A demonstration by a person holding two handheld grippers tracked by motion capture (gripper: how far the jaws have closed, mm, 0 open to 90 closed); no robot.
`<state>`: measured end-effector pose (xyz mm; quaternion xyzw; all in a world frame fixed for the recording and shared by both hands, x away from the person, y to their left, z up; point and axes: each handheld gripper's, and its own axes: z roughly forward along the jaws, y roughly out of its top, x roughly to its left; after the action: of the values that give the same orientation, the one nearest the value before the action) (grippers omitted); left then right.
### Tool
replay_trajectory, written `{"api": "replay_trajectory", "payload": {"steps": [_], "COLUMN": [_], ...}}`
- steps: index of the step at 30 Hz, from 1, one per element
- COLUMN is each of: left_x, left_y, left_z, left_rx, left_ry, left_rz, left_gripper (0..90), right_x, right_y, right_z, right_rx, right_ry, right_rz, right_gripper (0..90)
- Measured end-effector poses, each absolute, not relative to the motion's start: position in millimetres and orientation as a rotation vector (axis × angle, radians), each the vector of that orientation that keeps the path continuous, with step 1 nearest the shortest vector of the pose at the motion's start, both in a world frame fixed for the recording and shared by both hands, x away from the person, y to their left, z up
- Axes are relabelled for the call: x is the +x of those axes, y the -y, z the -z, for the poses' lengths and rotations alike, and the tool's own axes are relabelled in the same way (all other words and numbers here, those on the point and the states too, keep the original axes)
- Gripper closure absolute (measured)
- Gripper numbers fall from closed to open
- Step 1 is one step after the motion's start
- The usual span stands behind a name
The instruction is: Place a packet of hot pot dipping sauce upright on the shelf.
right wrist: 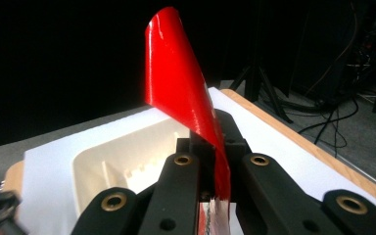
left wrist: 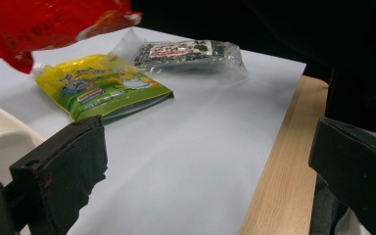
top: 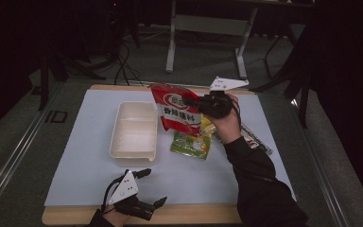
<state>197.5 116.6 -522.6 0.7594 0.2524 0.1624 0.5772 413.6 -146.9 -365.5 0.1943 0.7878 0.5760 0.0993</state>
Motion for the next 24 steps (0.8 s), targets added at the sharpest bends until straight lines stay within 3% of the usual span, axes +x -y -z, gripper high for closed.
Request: {"api": "replay_trajectory", "payload": {"steps": [24], "left_x": [192.7], "left_y": [-119.8], "left_z": [525.5], "left_rx": [1.778], "left_ry": [-0.605], "left_rz": [-0.379], "left_gripper": [2.1], "right_x": [461.5], "right_y": [68.3], "right_z": [364.3], "right_rx": [0.537], "right_ry": [-2.326], "right_rz": [-1.754], "right_gripper": [89.2]}}
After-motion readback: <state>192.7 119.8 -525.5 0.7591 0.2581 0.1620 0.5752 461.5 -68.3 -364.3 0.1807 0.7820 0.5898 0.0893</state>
